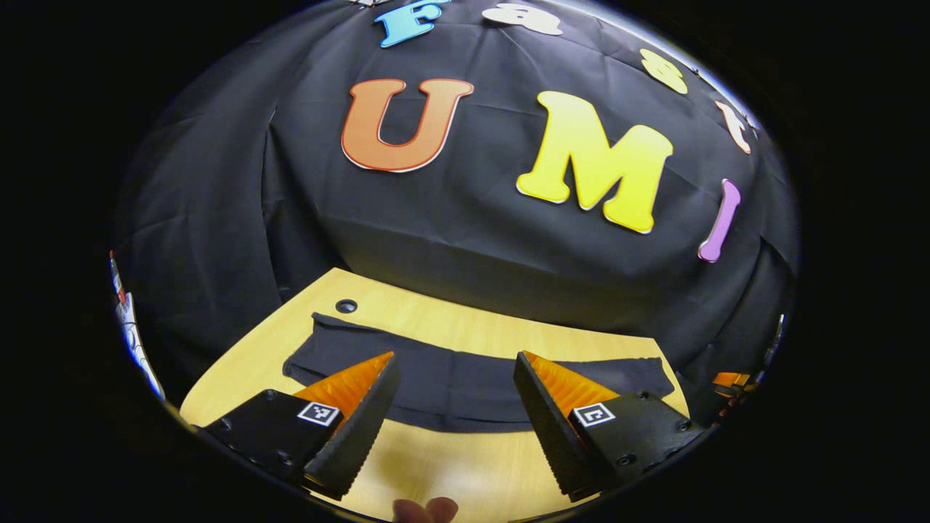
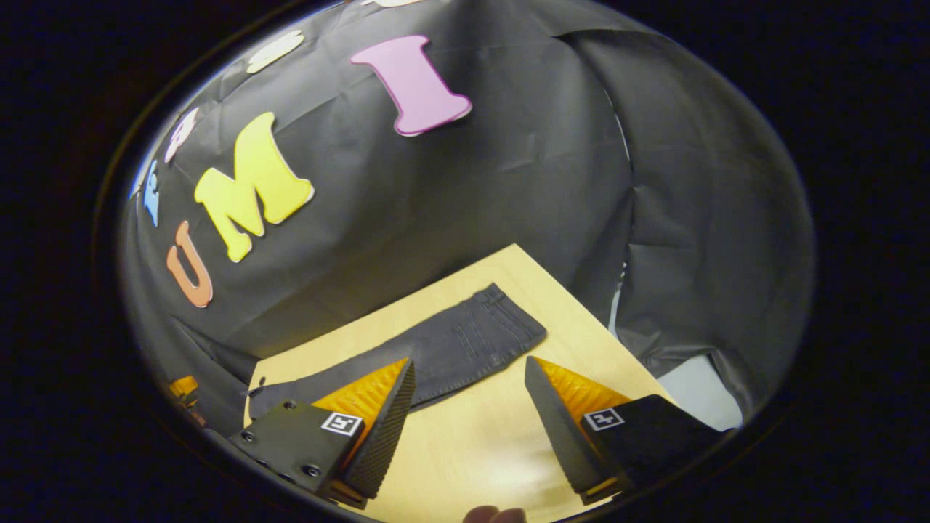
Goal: Grasp the waist and the cuffs of the jeans and fold them to make the two legs overlap; first hold the waist and fold one-third of the jeans toward the cuffs, then hold the cuffs and fold the remaining one-third in the same direction to finish folding.
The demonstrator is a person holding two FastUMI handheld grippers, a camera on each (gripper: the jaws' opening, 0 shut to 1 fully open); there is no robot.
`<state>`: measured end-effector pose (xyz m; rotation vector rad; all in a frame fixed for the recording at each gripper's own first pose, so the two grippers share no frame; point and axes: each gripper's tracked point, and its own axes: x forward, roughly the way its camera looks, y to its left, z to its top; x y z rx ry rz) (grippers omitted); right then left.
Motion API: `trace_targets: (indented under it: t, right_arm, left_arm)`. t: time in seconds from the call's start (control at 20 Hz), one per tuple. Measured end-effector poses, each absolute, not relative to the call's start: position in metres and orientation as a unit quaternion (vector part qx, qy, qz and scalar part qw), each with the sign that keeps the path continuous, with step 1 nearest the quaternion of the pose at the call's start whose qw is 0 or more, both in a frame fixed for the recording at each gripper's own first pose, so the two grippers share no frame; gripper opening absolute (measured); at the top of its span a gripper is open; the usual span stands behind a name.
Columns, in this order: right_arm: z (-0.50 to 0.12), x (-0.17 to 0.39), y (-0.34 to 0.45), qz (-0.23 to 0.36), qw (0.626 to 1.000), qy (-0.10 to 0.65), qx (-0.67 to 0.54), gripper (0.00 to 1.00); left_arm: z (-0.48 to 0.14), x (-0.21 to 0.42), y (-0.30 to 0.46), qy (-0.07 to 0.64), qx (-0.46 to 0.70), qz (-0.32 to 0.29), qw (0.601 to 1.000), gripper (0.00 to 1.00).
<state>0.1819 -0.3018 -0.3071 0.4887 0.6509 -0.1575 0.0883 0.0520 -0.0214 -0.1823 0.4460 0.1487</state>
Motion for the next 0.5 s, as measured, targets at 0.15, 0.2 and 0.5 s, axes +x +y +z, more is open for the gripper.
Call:
trace_targets:
  t: [0.15, 0.2, 0.5]
  right_arm:
    - [-0.325, 0.187, -0.315, -0.091, 0.908, 0.327, 0.244, 0.90]
    - [-0.333, 0.193, -0.323, -0.098, 0.905, 0.330, 0.251, 0.92]
    - [-0.404, 0.261, -0.355, -0.114, 0.889, 0.357, 0.262, 0.98]
  left_arm:
    - [-0.026, 0.074, 0.039, 0.220, -0.089, 0.090, 0.967, 1.00]
    - [-0.027, 0.070, 0.036, 0.223, -0.096, 0.095, 0.965, 1.00]
    - [-0.038, 0.056, 0.028, 0.243, -0.080, 0.117, 0.960, 1.00]
